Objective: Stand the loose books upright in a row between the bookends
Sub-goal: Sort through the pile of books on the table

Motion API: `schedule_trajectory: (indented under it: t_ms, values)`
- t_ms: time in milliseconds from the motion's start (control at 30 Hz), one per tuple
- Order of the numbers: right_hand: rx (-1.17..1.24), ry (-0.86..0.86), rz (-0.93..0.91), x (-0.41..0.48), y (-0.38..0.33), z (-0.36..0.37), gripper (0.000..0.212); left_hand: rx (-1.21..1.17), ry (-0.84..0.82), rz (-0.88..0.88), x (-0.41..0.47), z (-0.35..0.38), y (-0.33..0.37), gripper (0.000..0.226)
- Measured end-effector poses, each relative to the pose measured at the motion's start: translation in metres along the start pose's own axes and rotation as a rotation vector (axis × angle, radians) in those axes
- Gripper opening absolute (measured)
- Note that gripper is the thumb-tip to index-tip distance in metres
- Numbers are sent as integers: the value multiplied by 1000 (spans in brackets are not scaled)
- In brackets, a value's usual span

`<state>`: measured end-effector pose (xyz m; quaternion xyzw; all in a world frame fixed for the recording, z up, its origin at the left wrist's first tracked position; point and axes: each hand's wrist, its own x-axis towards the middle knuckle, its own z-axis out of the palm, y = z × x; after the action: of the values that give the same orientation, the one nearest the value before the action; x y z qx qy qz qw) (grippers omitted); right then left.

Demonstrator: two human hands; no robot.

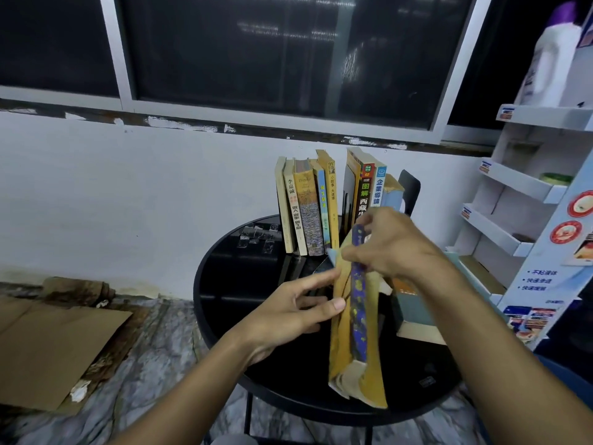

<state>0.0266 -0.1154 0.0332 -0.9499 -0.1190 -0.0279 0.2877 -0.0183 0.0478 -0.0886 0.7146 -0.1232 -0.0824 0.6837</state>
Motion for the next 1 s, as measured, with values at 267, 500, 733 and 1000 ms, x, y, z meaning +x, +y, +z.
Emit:
schedule_trajectory:
  t_ms: [267, 500, 733, 1000]
  values:
    - [64, 111, -217, -8, 20, -45, 53, 129, 127, 175, 26, 25, 0, 93]
    - [172, 135, -228, -23, 58, -58, 52, 310, 201, 257, 42, 60, -10, 103]
    - [200, 126, -219, -31, 82, -56, 52, 432, 232, 285, 47, 85, -17, 96]
    - [154, 339, -212, -30, 95, -49, 38, 494, 228, 315, 51, 88, -20, 91]
